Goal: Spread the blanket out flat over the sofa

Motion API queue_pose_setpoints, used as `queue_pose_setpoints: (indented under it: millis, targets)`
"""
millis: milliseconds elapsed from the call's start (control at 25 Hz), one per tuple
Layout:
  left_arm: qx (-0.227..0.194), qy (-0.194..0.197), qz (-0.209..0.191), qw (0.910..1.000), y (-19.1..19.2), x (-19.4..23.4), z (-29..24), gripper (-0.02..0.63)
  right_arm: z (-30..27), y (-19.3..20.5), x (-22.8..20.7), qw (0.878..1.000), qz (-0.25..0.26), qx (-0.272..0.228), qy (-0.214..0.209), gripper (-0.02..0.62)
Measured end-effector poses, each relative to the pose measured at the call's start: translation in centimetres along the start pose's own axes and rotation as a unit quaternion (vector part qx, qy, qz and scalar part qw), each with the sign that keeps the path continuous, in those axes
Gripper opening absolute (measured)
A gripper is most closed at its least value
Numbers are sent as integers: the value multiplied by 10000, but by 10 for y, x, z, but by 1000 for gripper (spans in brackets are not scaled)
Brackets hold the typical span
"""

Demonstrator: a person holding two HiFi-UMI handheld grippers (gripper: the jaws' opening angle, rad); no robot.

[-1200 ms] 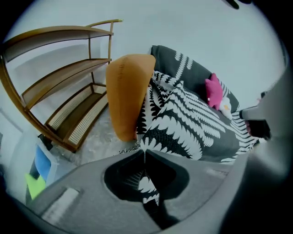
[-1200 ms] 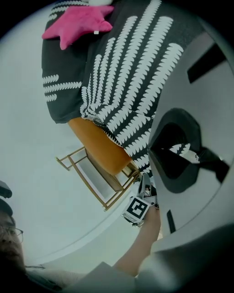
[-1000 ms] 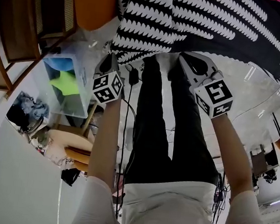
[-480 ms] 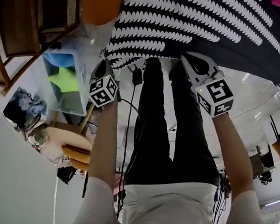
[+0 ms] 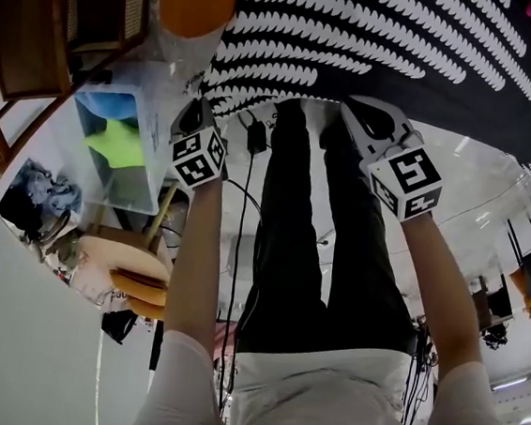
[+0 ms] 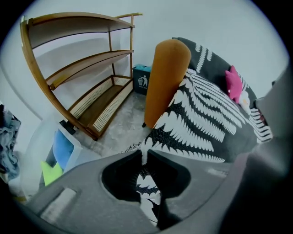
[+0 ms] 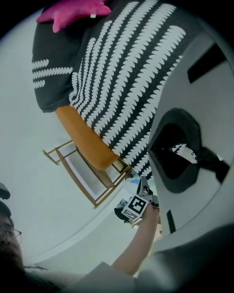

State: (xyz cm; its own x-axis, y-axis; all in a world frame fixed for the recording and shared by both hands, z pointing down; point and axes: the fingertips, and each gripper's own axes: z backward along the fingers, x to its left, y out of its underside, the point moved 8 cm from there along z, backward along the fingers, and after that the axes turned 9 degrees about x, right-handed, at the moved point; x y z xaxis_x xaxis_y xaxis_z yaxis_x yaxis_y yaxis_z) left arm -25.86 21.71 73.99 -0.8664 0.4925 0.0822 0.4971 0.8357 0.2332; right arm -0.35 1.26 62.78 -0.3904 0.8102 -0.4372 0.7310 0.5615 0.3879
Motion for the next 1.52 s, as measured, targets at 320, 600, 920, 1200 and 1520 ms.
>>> queue_pose_setpoints:
  millis: [320,600,920,1200,1520]
  targets:
    - [-179,-205,218,9994,-15,2,3,146,3,4,-3,10000,-17,-16,21,5]
    - [-380,-150,-20,9992,-34,-7,29,181,28,-5,2,9998,60,-119,112,5]
    - [-584,-89,-182,9981,-53,-39,80,183,90,-18,4,9991,154,-285,283,5]
    - [-889,-46,-343,9954,-78,-53,135,183,136,-41,23,9970,249,-594,431,5]
    - [-1027,245,-560,9928,-93,-88,224,181,212,-55,47,9961,164,-679,536,5]
